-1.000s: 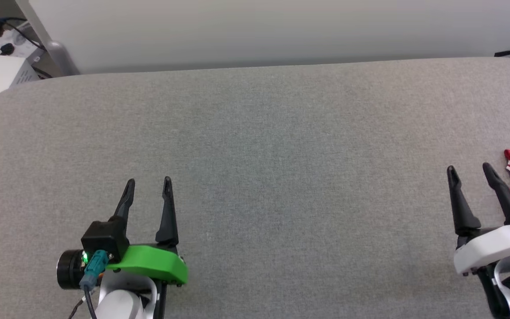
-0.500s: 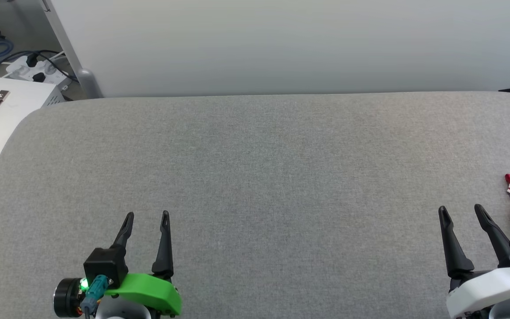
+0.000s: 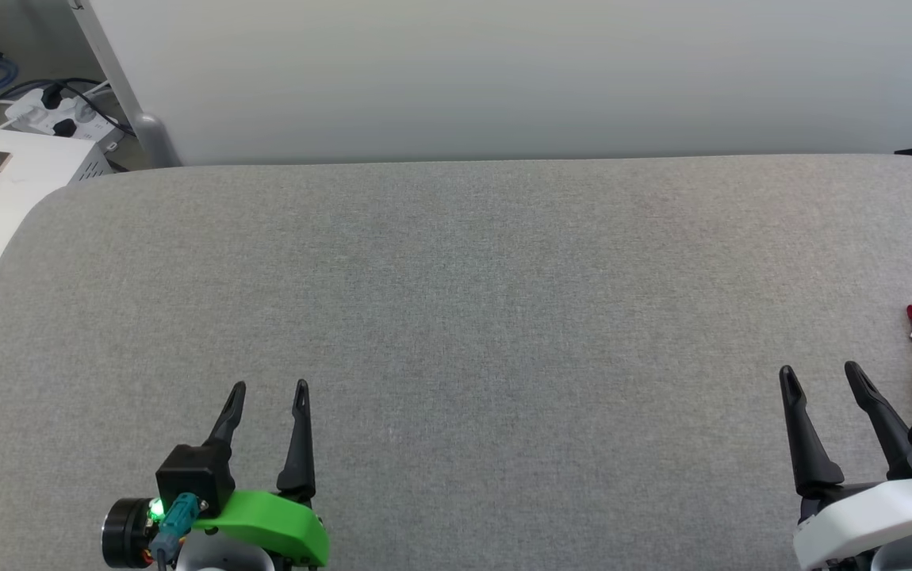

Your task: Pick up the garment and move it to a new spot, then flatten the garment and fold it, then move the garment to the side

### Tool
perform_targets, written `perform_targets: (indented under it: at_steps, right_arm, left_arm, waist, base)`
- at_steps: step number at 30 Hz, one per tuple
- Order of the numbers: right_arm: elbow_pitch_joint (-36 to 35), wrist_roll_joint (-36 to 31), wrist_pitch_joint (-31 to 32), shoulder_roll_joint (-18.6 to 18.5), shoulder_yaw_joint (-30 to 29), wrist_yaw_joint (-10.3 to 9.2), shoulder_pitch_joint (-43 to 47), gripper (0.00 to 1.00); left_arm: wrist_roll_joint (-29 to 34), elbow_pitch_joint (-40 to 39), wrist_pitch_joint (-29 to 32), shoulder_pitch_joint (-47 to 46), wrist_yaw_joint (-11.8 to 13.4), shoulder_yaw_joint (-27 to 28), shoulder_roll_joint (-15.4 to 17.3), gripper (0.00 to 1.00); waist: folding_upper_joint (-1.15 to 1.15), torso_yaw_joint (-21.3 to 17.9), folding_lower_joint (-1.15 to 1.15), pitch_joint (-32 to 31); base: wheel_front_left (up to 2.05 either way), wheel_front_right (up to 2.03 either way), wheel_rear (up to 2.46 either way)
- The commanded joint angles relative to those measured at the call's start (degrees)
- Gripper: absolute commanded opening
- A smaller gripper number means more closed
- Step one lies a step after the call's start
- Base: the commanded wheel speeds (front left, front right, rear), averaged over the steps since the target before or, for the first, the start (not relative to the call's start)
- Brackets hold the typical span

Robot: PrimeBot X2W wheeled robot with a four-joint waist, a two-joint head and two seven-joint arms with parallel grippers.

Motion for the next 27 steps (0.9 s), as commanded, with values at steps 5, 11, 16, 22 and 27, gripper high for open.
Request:
perform_targets:
  at_steps: [5,11,16,22,27]
  right_arm:
    - [-0.02,-0.3,0.06,-0.04,0.26,-0.04,-0.17,1.0]
    - [0.96,0.18,-0.27,-0.23,0.56,-0.04,-0.3,1.0]
    - [0.97,0.18,-0.02,-0.01,0.54,0.0,-0.02,0.0]
    - [1.54,-0.4,-0.11,0.16,0.65,0.0,-0.4,0.0]
    - [2.03,-0.9,-0.18,0.3,0.75,0.0,-0.73,0.0]
  left_arm:
    - [0.67,0.44,-0.33,-0.68,-0.58,0.1,-0.45,1.0]
    - [0.78,0.69,-0.34,-1.0,-0.66,-0.15,-0.56,1.0]
    - [0.01,0.65,0.12,-0.11,-0.49,-0.14,-0.59,0.0]
    - [1.08,0.33,0.81,-0.07,-0.97,0.72,-1.16,0.0]
    - [2.0,0.06,1.39,-0.03,-1.39,1.46,-1.65,0.0]
  waist:
    - [0.0,0.09,0.0,-0.12]
    - [0.0,0.22,0.0,-0.19]
    - [0.0,0.25,0.0,-0.18]
    - [0.0,0.26,0.0,-0.28]
    - [0.0,0.26,0.0,-0.37]
  base:
    - [0.0,0.0,0.0]
    - [0.0,0.0,0.0]
    - [0.0,0.0,0.0]
    - [0.0,0.0,0.0]
    - [0.0,0.0,0.0]
